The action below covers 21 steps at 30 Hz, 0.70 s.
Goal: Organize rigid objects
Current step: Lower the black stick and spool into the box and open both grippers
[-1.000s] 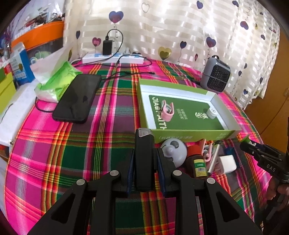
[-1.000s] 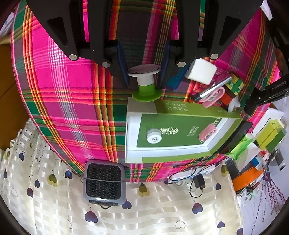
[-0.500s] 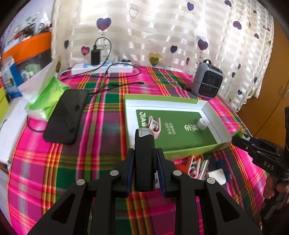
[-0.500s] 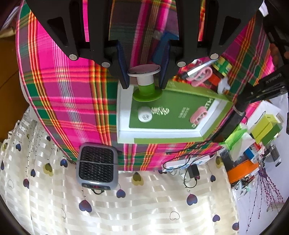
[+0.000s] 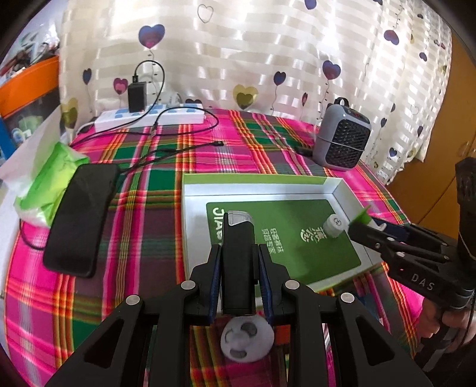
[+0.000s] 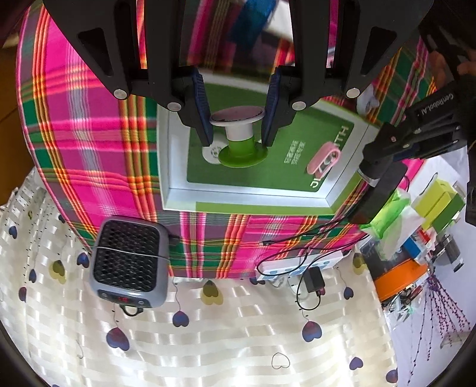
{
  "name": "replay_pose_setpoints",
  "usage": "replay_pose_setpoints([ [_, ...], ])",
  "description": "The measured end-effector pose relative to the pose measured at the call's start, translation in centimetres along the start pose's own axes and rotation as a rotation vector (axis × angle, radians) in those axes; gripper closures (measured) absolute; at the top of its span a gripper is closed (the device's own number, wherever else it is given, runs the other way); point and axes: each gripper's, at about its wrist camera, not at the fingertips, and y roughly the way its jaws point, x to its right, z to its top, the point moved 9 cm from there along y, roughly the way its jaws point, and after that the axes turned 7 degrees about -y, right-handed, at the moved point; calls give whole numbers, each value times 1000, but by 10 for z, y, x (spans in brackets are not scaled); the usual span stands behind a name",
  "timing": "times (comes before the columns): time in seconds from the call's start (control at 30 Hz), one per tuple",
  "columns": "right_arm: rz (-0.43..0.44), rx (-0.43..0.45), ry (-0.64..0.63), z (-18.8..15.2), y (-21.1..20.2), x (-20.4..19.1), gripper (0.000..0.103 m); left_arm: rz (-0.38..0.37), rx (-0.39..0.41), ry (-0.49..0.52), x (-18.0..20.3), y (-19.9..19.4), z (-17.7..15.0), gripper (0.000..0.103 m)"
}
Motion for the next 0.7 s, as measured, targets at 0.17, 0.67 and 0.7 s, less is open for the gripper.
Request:
replay_pose_setpoints([
  [0.17, -3, -6, -11, 8, 13, -2, 68, 8, -14, 2, -3, 13, 8, 81],
  [0.67, -1, -46, -30, 32, 57, -5, 68, 24, -47, -2, -7, 48, 19, 81],
  [0.7, -1, -52, -29, 32, 61, -5, 68, 24, -49, -3, -7, 50, 19, 81],
])
